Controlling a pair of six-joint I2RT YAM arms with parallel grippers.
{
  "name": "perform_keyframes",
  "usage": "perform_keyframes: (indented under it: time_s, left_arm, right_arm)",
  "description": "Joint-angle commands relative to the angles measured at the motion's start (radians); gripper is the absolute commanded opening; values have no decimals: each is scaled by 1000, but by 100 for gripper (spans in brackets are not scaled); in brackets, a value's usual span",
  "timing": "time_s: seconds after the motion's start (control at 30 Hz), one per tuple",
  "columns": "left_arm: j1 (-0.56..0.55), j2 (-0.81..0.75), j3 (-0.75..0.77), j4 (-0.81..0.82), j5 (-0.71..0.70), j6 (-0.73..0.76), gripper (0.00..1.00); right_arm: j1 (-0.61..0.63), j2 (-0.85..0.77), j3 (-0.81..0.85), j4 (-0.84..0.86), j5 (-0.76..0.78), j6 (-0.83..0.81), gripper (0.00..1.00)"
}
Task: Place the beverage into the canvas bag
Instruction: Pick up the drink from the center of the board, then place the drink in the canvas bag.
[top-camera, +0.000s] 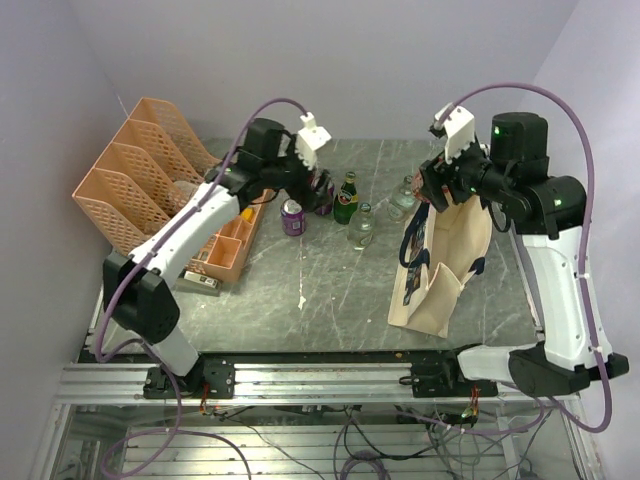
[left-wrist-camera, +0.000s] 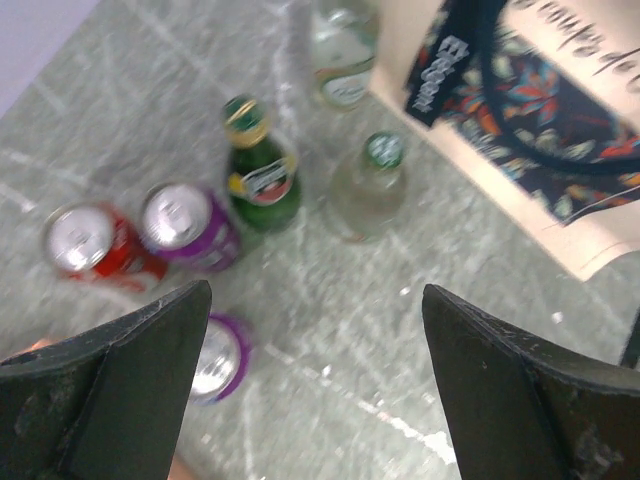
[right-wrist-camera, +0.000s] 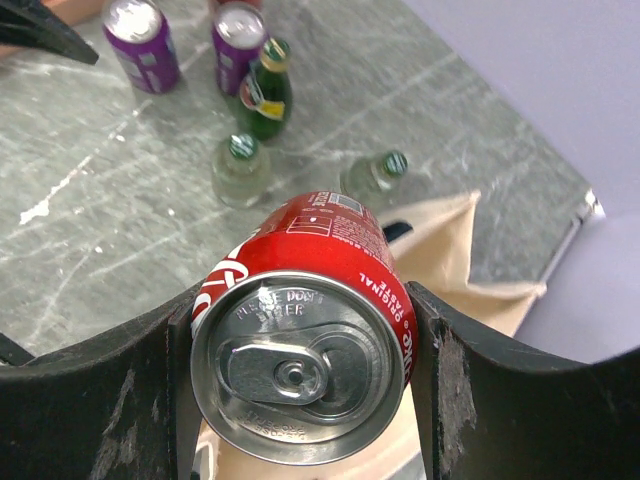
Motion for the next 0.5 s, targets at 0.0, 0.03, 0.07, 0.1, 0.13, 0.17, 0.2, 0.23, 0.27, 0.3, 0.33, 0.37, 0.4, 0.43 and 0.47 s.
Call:
perform_keyframes:
  time_s: [0.0, 0.03, 0.07, 0.1, 0.13, 0.17, 0.2, 0.23, 0.27, 0.3, 0.33, 0.37, 0.4, 0.43, 0.47]
  left_arm:
    - [-123, 49, 98, 75, 28, -113, 97]
    - [-156, 59, 115, 88, 24, -135, 97]
    - [-183, 70, 129, 102, 21, -161, 97]
    - [-221, 81, 145, 117, 18, -191, 97]
    - [-246, 95, 159, 129, 17, -215, 96]
    - [-266, 107, 172, 144, 16, -240, 96]
    - [-285, 120, 183, 162, 14, -265, 96]
    - [-305, 133, 192, 178, 12, -287, 95]
    - [-318, 147, 203, 193, 12, -307, 95]
    - [-333, 160, 215, 206, 10, -325, 95]
    - [-344, 173, 227, 217, 10, -341, 95]
    - [-358, 187, 240, 224, 10, -353, 95]
    - [-371, 199, 253, 228, 8, -360, 95]
    - [-384, 213, 266, 231, 2, -364, 95]
    - [-398, 226, 284, 232, -4, -371, 95]
  right_arm:
    - [-44, -62, -55, 13, 84, 24, 26]
    - [-56, -78, -79, 13, 86, 22, 26]
    - [-71, -91, -106, 15, 88, 25, 26]
    - [-89, -106, -133, 18, 91, 28, 26]
    - [-107, -124, -161, 23, 88, 28, 26]
    - [-125, -133, -186, 29, 82, 24, 26]
    - [-142, -140, -204, 29, 73, 22, 26]
    - [-160, -141, -216, 29, 61, 22, 26]
    - [-177, -142, -223, 28, 48, 23, 26]
    - [-197, -140, -227, 25, 35, 24, 26]
    - [-217, -137, -232, 23, 20, 23, 26]
    - [-238, -135, -237, 22, -1, 18, 26]
    - [-259, -132, -245, 24, -18, 11, 26]
    - [-279, -127, -253, 26, -32, 6, 26]
    - [-304, -123, -262, 26, -54, 0, 26]
